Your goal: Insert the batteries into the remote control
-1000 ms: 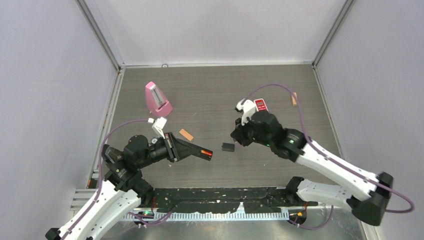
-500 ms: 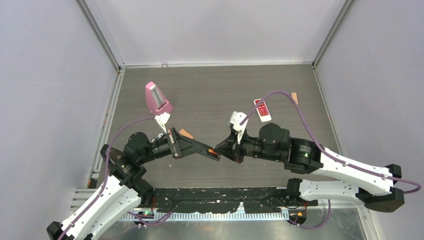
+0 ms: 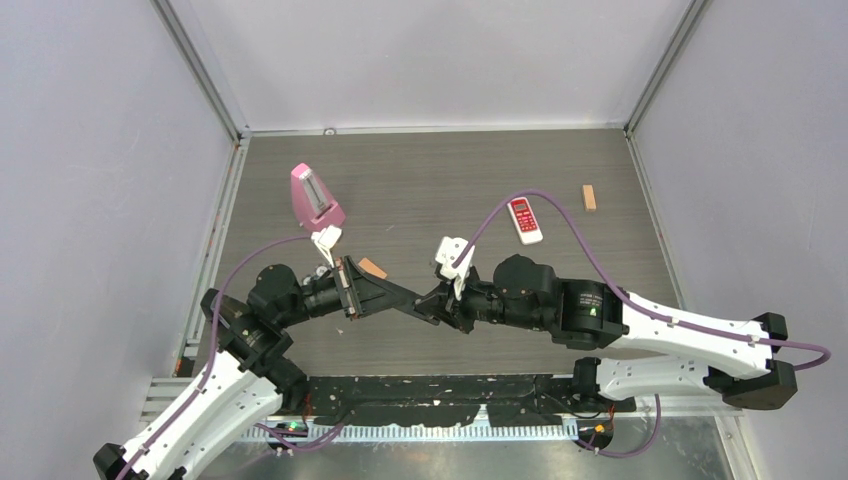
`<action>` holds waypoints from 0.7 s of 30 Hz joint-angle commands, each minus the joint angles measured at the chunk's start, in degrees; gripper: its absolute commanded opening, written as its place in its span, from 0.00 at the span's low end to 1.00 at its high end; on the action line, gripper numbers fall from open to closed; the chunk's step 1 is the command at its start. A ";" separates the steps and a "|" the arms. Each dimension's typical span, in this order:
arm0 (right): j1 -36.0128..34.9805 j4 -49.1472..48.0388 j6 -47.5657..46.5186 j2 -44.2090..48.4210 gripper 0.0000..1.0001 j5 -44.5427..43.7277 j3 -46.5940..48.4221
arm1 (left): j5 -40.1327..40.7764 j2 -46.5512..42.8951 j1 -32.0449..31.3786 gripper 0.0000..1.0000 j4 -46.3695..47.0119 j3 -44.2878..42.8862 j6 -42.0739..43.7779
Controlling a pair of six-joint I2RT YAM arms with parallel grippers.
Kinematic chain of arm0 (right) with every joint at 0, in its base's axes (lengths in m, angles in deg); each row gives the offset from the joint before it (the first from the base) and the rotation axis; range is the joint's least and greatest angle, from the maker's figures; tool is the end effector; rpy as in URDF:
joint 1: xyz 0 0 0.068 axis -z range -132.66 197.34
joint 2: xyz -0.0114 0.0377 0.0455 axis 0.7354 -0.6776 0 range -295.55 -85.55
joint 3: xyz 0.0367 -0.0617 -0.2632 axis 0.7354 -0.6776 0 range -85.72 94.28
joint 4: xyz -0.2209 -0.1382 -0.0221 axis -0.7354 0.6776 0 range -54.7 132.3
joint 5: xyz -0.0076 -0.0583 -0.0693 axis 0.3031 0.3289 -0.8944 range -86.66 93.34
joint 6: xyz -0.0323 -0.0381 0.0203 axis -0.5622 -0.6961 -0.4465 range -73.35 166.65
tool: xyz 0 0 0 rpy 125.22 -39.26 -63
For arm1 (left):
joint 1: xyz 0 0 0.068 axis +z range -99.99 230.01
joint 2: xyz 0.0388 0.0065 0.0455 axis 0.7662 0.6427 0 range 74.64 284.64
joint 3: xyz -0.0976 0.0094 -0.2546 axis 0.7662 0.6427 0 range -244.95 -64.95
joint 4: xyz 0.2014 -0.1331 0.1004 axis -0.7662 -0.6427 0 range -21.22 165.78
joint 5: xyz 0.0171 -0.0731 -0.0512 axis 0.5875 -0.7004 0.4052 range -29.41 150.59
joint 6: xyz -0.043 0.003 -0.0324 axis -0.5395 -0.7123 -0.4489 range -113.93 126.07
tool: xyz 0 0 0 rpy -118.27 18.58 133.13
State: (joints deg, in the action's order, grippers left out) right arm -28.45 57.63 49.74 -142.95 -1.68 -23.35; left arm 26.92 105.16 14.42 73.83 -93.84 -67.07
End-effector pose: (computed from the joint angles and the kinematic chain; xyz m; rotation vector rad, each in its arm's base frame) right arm 0.0573 0.2137 0.3843 -1.1134 1.6196 0.8508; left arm 0.1044 -0.0989 0.2941 -0.1023 2.0138 -1.8227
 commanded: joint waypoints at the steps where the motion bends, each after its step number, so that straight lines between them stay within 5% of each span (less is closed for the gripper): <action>1: -0.39 -1.76 -2.35 -0.15 0.05 -2.08 2.44 | -2.48 0.12 0.17 0.00 2.88 -1.03 -0.49; 21: -1.72 -0.72 -5.08 -1.17 0.05 -3.38 -0.33 | -2.62 0.00 0.17 0.00 3.17 -1.37 -2.70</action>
State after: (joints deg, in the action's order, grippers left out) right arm -29.67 57.65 46.46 -144.11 -3.40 -23.46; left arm 25.78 105.65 14.42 73.83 -93.86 -68.99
